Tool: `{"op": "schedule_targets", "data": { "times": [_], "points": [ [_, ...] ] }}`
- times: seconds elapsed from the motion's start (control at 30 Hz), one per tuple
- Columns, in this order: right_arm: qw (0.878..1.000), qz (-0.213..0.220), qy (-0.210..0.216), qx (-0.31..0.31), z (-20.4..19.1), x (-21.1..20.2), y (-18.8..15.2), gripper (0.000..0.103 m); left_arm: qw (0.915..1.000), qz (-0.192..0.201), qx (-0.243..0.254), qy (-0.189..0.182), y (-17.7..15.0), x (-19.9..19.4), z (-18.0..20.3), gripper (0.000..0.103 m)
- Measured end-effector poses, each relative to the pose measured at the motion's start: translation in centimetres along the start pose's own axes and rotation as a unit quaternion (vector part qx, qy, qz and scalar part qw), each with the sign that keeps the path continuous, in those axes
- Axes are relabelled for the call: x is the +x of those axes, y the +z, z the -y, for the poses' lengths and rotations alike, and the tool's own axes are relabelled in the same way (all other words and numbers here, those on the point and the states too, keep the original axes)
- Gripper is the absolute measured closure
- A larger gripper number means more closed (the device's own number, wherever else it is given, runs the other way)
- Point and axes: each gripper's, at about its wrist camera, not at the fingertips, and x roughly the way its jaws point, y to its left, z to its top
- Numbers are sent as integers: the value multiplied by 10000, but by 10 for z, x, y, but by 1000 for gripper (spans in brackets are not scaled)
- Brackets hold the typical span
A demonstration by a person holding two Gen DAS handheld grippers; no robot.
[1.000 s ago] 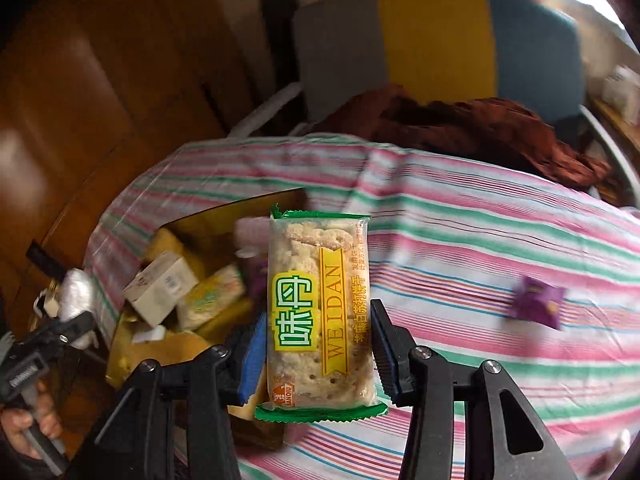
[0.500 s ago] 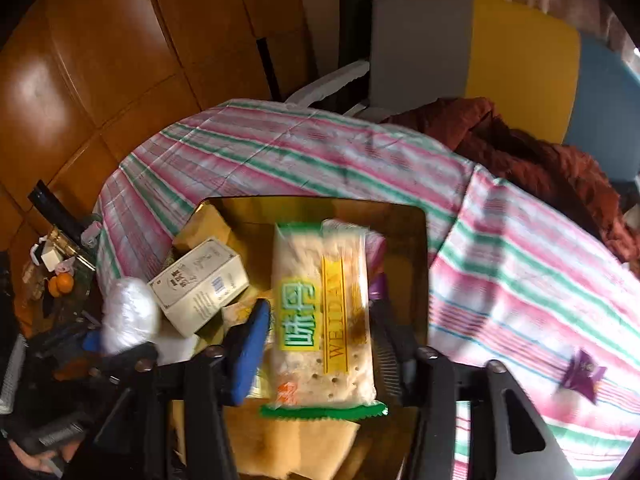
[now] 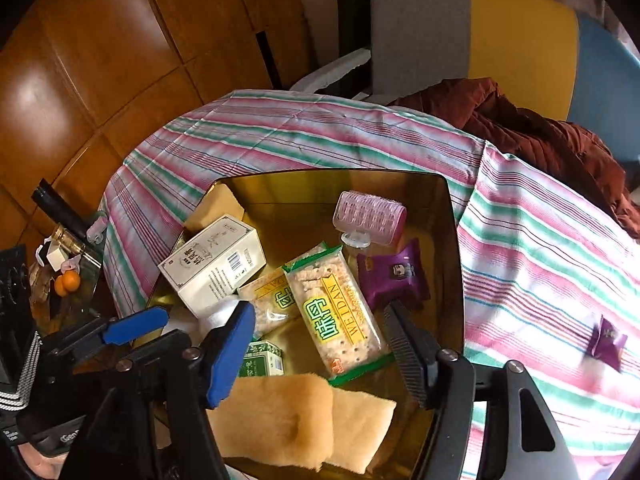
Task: Organize objects
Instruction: 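Carry the wrapped ball and WEIDAN bag into the gold tray and release both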
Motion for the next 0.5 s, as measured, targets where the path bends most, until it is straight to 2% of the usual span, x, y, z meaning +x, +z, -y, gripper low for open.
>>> {"op": "schedule_targets", "data": {
  "times": [0.2, 0.5],
  "points": [
    [9997, 213, -113, 55, -6, -12, -10, 19, 9988, 265, 222, 340, -4, -17, 4, 58],
    [9978, 545, -379, 29, -15, -29, -24, 14, 9946, 568, 572, 647, -11, -33, 20, 58]
  ]
}}
